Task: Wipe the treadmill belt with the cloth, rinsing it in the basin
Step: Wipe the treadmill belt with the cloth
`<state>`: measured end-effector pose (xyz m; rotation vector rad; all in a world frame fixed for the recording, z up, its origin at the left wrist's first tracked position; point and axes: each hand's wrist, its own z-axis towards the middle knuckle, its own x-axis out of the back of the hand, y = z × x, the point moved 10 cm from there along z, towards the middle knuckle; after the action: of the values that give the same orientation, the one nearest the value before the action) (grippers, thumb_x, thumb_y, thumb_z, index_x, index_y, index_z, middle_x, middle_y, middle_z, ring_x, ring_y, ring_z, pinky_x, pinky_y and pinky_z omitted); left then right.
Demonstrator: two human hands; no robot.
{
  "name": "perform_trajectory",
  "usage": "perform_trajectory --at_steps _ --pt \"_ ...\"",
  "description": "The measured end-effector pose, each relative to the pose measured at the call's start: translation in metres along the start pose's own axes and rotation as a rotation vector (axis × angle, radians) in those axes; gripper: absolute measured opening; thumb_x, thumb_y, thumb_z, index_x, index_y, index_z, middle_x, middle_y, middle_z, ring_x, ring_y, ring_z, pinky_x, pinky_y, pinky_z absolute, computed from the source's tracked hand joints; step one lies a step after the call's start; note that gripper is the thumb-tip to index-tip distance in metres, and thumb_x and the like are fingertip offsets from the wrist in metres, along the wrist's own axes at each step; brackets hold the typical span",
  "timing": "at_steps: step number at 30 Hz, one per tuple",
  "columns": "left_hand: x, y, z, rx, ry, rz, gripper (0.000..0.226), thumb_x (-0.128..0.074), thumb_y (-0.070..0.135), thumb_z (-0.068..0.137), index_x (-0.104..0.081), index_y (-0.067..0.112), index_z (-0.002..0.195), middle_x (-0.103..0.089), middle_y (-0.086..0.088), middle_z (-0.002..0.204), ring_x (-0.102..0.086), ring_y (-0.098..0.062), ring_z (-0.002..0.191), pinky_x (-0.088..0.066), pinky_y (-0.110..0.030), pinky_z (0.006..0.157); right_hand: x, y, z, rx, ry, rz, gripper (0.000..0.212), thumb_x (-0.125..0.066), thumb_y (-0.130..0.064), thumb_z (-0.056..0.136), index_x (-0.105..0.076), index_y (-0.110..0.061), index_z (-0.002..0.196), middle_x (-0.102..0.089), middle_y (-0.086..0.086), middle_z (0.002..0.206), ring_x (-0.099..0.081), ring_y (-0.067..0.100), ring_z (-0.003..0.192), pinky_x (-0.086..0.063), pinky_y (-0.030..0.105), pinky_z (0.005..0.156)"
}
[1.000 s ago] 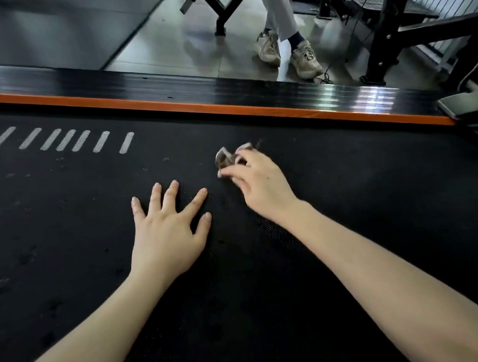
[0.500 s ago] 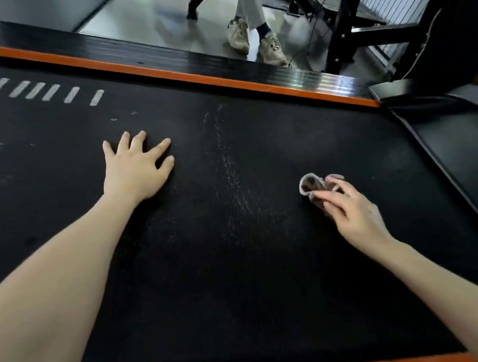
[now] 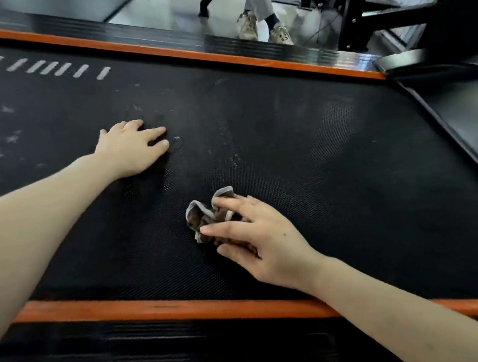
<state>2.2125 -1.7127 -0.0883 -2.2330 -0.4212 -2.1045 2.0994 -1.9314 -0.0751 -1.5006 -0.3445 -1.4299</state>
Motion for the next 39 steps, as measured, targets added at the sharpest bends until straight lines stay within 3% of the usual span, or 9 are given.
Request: perform_trajectory --at_steps 10,14,20,25,27,29,32,36,39 --pt "-0.003 -0.001 -0.047 -0.024 -0.083 0.119 0.051 -0.030 0.052 0.097 -0.026 0.039 0.146 -0.022 -0.003 0.156 -0.023 -0.030 0.141 -0.021 -0.050 0.114 0.000 -0.001 0.001 0.014 0.046 0.019 0.038 -0.044 -0.042 0.087 -0.065 -0.032 0.117 -0.052 0.006 0.137 -0.045 0.022 0.128 -0.038 0.052 0.103" --pt "-0.002 -0.001 -0.062 -0.063 -0.136 0.194 0.051 -0.028 0.051 0.098 -0.021 0.040 0.147 -0.019 -0.003 0.157 -0.023 -0.029 0.141 -0.022 -0.045 0.114 0.004 -0.003 -0.002 0.007 0.070 -0.008 0.033 -0.051 -0.036 0.087 -0.065 -0.030 0.116 -0.051 0.006 0.137 -0.046 0.025 0.127 -0.041 0.052 0.100" --pt "-0.012 -0.007 -0.066 -0.099 -0.169 0.221 0.051 -0.021 0.053 0.098 -0.015 0.043 0.148 -0.015 -0.002 0.158 -0.018 -0.029 0.142 -0.018 -0.044 0.116 0.019 0.008 -0.009 -0.072 0.166 -0.086 0.031 -0.061 -0.026 0.087 -0.064 -0.028 0.118 -0.050 0.005 0.137 -0.048 0.023 0.124 -0.040 0.039 0.103" --pt "0.005 0.000 -0.059 -0.274 -0.032 0.344 0.050 -0.024 0.059 0.094 -0.028 0.046 0.143 -0.035 -0.001 0.148 -0.041 -0.028 0.123 -0.033 -0.035 0.105 0.030 0.026 -0.027 -0.197 0.077 -0.170 0.040 -0.050 -0.041 0.088 -0.055 -0.037 0.128 -0.040 -0.004 0.146 -0.041 0.015 0.130 -0.033 0.028 0.103" --pt "0.009 -0.003 -0.055 -0.363 0.003 0.338 0.048 -0.027 0.059 0.093 -0.033 0.048 0.140 -0.040 0.002 0.145 -0.044 -0.026 0.119 -0.033 -0.032 0.102 0.033 0.026 -0.028 -0.249 0.042 -0.218 0.046 -0.044 -0.055 0.085 -0.050 -0.044 0.130 -0.035 -0.008 0.149 -0.035 0.015 0.135 -0.032 0.032 0.107" --pt "0.010 -0.013 -0.054 -0.423 0.038 0.305 0.050 -0.025 0.060 0.092 -0.033 0.048 0.140 -0.039 0.006 0.146 -0.039 -0.023 0.126 -0.033 -0.034 0.104 0.030 0.019 -0.015 -0.248 0.030 -0.322 0.051 -0.043 -0.063 0.081 -0.052 -0.045 0.128 -0.035 -0.005 0.149 -0.032 0.025 0.138 -0.036 0.047 0.106" --pt "0.005 -0.037 -0.049 -0.408 0.054 0.298 0.062 -0.013 0.066 0.087 -0.016 0.047 0.146 -0.023 0.005 0.156 -0.019 -0.023 0.141 -0.022 -0.039 0.114 0.017 0.010 0.010 -0.196 0.033 -0.337 0.042 -0.051 -0.053 0.084 -0.061 -0.035 0.121 -0.045 -0.001 0.143 -0.033 0.032 0.137 -0.038 0.055 0.104" --pt "-0.009 -0.060 -0.038 -0.388 -0.136 0.232 0.063 -0.008 0.070 0.086 -0.001 0.051 0.145 -0.002 0.001 0.160 -0.001 -0.027 0.146 -0.006 -0.048 0.117 0.026 0.005 0.004 -0.430 0.238 -0.254 0.026 -0.064 -0.040 0.084 -0.066 -0.038 0.110 -0.054 -0.012 0.133 -0.045 0.014 0.130 -0.038 0.035 0.107" --pt "-0.008 -0.055 -0.036 -0.490 -0.112 0.229 0.065 -0.006 0.068 0.086 -0.001 0.046 0.147 -0.001 -0.004 0.160 0.000 -0.029 0.146 -0.004 -0.050 0.117 0.018 -0.010 -0.005 -0.727 0.271 -0.381 0.024 -0.063 -0.033 0.088 -0.068 -0.033 0.111 -0.054 -0.008 0.135 -0.046 0.008 0.127 -0.034 0.022 0.098"
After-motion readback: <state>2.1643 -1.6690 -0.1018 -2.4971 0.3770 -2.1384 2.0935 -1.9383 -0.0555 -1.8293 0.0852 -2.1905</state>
